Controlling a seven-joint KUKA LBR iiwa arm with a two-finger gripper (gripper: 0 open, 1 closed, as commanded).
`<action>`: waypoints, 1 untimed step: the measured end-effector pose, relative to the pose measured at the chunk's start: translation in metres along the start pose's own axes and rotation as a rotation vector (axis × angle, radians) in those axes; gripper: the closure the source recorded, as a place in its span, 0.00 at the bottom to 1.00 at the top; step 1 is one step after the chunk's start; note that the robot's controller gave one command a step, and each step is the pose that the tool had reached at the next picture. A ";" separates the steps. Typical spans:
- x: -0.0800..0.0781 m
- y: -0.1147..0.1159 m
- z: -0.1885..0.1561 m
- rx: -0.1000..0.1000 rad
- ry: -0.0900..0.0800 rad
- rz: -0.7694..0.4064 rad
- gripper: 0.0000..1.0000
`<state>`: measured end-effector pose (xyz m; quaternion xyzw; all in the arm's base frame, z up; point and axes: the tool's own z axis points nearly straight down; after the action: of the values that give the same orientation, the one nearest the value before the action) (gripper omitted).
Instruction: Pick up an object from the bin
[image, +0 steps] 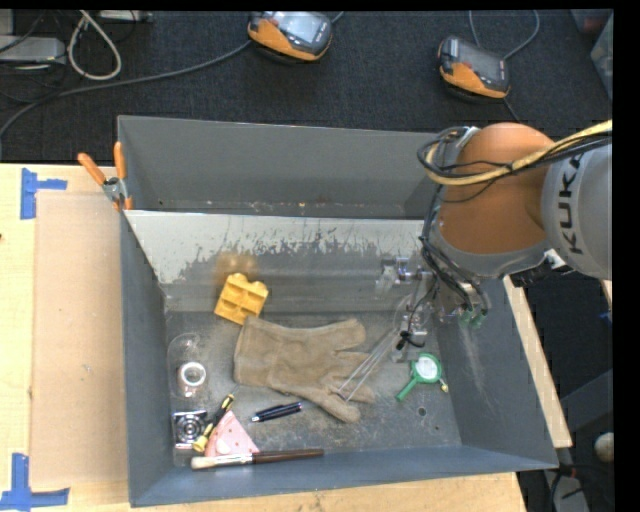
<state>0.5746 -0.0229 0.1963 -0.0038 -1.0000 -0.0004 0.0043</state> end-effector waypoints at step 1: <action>-0.001 0.000 -0.005 0.000 -0.007 -0.001 0.00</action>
Offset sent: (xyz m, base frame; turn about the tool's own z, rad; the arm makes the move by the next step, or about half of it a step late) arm 0.0455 0.0561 -0.1263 0.0481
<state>0.5761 -0.0228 0.2008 -0.0033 -1.0000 -0.0003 0.0007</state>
